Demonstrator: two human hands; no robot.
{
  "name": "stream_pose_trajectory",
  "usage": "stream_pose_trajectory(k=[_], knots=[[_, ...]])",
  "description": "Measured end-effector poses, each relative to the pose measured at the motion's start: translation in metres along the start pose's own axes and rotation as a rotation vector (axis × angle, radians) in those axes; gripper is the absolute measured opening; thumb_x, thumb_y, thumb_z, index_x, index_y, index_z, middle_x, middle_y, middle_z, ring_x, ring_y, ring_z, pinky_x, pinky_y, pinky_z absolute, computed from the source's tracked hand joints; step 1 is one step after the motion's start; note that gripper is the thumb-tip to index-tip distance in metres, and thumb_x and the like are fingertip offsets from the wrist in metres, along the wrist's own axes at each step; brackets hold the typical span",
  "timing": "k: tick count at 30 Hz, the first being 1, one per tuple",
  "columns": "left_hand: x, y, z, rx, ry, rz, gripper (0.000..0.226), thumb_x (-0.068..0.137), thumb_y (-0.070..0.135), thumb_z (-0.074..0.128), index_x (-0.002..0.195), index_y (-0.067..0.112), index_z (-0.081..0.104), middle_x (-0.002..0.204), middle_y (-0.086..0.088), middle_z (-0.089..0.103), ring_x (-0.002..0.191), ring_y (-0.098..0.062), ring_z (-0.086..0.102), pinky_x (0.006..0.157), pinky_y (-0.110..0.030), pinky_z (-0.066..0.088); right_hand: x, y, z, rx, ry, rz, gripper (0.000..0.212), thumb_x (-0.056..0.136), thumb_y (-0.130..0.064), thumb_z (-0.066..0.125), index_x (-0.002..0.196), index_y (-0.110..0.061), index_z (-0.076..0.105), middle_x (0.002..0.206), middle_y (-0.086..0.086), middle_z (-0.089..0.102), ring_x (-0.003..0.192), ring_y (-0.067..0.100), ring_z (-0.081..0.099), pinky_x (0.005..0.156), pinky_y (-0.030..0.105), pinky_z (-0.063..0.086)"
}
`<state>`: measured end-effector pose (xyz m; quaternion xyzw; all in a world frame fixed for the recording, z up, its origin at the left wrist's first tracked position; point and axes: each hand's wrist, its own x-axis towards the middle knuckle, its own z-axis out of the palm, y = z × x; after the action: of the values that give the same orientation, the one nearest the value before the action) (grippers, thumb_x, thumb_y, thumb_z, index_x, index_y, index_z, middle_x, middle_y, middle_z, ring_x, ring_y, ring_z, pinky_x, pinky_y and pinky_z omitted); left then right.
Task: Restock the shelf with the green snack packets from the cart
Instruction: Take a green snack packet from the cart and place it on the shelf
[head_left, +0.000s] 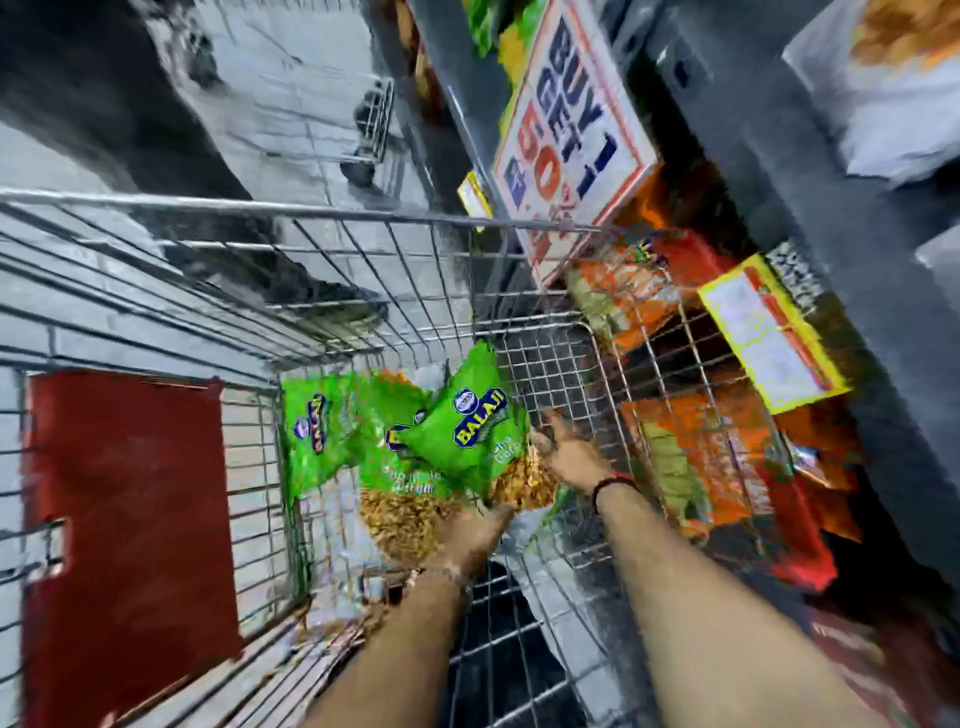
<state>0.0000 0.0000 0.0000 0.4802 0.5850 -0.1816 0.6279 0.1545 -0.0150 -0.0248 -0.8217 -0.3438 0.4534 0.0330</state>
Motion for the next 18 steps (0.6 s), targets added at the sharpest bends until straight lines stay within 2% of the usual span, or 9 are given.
stream_pose_trajectory(k=[2,4,6,9,12,14,15,16,18], knots=[[0.022,0.004,0.010,-0.225,-0.020,-0.077,0.048,0.088,0.031,0.049,0.123,-0.002,0.045,0.128,-0.013,0.051,0.119,-0.028,0.048,0.095,-0.029,0.039,0.014,0.003,-0.001,0.060,-0.041,-0.015,0.054,0.093,-0.027,0.038,0.141,-0.016,0.015,0.152,0.017,0.020,0.137,0.031,0.026,0.109,0.032,0.025],[0.037,0.005,0.013,-0.414,-0.084,-0.093,0.046,0.090,0.028,0.046,0.124,-0.001,0.044,0.132,-0.013,0.050,0.110,-0.026,0.051,0.098,-0.035,0.041,0.023,0.003,0.001,0.100,-0.080,-0.008,0.057,0.092,-0.031,0.039,0.141,-0.018,0.014,0.153,0.012,0.016,0.138,0.029,0.024,0.103,0.030,0.031],[0.048,0.003,0.016,-0.528,-0.100,-0.097,0.045,0.090,0.029,0.042,0.127,0.003,0.042,0.137,-0.019,0.047,0.111,-0.026,0.052,0.094,-0.034,0.043,0.031,0.002,0.007,0.121,-0.115,-0.001,0.059,0.090,-0.037,0.042,0.141,-0.023,0.016,0.152,0.010,0.021,0.135,0.031,0.031,0.098,0.032,0.037],[0.057,-0.002,0.019,-0.652,-0.047,-0.116,0.046,0.091,0.029,0.043,0.127,0.002,0.041,0.136,-0.021,0.046,0.106,-0.023,0.051,0.087,-0.030,0.039,0.043,0.006,0.012,0.159,-0.121,0.012,0.063,0.084,-0.043,0.049,0.138,-0.021,0.027,0.145,0.018,0.037,0.129,0.033,0.039,0.107,0.039,0.035],[0.053,0.001,0.016,-0.677,0.023,-0.088,0.043,0.088,0.022,0.050,0.125,0.002,0.042,0.125,-0.020,0.053,0.116,-0.035,0.052,0.090,-0.032,0.042,0.039,0.008,0.005,0.217,-0.093,0.045,0.060,0.083,-0.030,0.058,0.135,-0.013,0.034,0.141,0.018,0.042,0.124,0.033,0.045,0.105,0.040,0.038],[0.046,0.002,0.010,-0.620,0.070,-0.036,0.037,0.085,0.018,0.055,0.117,0.007,0.040,0.116,-0.015,0.056,0.114,-0.037,0.054,0.096,-0.041,0.046,0.026,0.006,-0.003,0.284,-0.068,0.070,0.063,0.082,-0.028,0.061,0.136,-0.013,0.031,0.140,0.015,0.042,0.109,0.028,0.054,0.095,0.039,0.046],[0.041,0.004,0.006,-0.583,0.076,0.004,0.043,0.084,0.016,0.057,0.120,0.005,0.036,0.117,-0.018,0.057,0.110,-0.037,0.055,0.095,-0.045,0.047,0.018,0.006,-0.007,0.318,-0.047,0.067,0.064,0.082,-0.028,0.060,0.136,-0.014,0.030,0.141,0.016,0.043,0.103,0.026,0.056,0.089,0.037,0.048],[0.036,0.006,0.002,-0.559,0.083,0.060,0.046,0.084,0.013,0.056,0.122,0.004,0.033,0.118,-0.023,0.057,0.104,-0.034,0.056,0.090,-0.044,0.049,0.007,0.003,-0.011,0.338,-0.009,0.065,0.063,0.082,-0.028,0.059,0.136,-0.013,0.030,0.141,0.015,0.043,0.104,0.026,0.056,0.088,0.036,0.047],[0.018,0.014,-0.010,-0.544,0.095,0.203,0.049,0.085,0.007,0.053,0.127,0.001,0.030,0.120,-0.029,0.053,0.094,-0.027,0.051,0.077,-0.038,0.047,-0.018,-0.005,-0.021,0.380,0.083,0.054,0.061,0.083,-0.027,0.058,0.134,-0.008,0.032,0.139,0.018,0.044,0.117,0.031,0.051,0.093,0.035,0.043]])
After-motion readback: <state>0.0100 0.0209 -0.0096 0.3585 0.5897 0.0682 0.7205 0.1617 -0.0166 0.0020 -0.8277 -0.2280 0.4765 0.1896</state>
